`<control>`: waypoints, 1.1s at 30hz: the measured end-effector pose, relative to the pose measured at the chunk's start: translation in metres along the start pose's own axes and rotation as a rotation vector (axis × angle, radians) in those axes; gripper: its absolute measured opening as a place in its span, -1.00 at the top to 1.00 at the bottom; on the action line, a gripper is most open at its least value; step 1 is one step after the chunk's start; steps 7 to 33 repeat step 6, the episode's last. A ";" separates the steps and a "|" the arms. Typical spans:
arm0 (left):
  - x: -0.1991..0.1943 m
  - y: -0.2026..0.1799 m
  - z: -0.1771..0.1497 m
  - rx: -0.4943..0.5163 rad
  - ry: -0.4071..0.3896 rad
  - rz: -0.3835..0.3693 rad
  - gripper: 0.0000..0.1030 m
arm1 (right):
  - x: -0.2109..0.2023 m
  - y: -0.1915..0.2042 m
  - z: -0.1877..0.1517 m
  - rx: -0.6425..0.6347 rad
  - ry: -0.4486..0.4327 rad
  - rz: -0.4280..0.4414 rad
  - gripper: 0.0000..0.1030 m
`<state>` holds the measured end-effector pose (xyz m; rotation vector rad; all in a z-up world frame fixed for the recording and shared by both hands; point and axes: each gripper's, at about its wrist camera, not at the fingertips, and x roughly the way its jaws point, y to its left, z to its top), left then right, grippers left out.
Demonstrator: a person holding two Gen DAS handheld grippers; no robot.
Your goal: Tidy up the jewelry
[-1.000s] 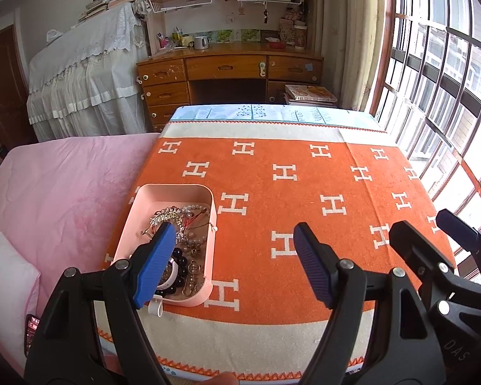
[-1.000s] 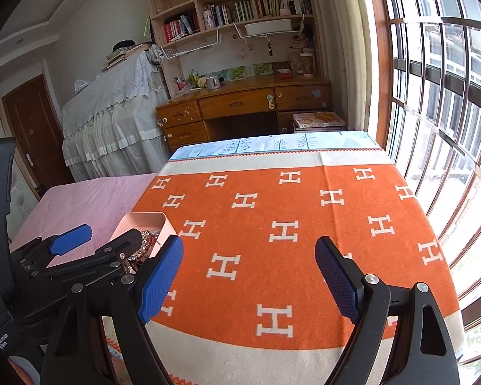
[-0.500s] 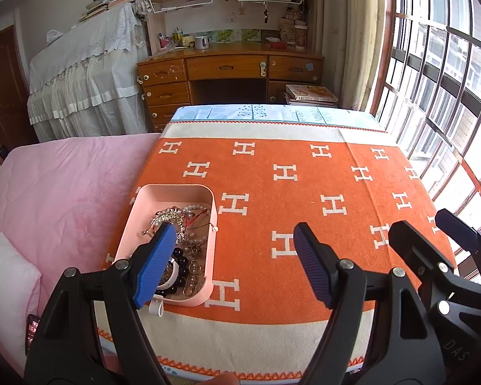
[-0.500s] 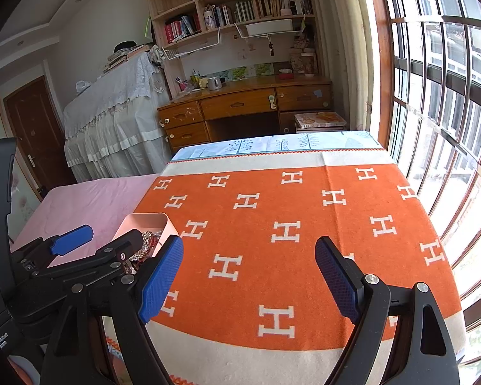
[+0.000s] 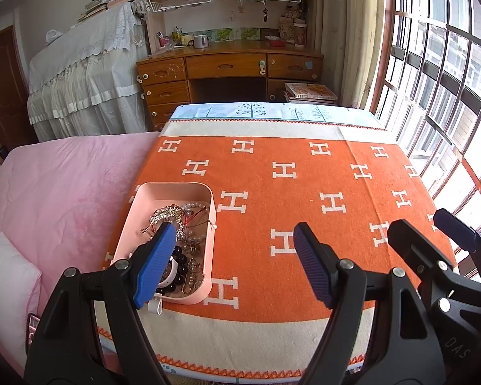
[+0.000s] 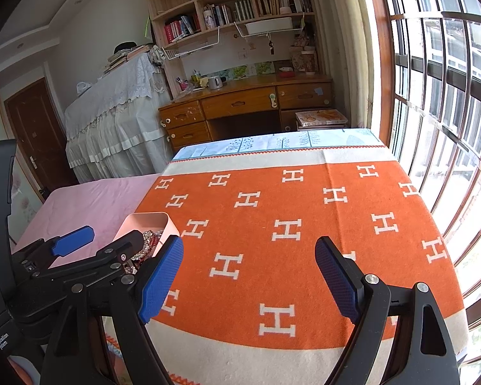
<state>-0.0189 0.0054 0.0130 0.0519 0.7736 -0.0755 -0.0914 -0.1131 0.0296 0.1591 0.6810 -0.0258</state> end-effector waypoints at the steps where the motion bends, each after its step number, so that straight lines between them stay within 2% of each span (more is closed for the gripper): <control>1: 0.001 0.000 -0.001 0.000 0.001 -0.001 -0.43 | 0.000 0.000 0.000 0.001 0.000 0.000 -0.66; 33: 0.004 0.000 -0.007 0.000 0.013 -0.004 -0.43 | 0.000 0.000 0.000 0.001 0.002 0.001 -0.66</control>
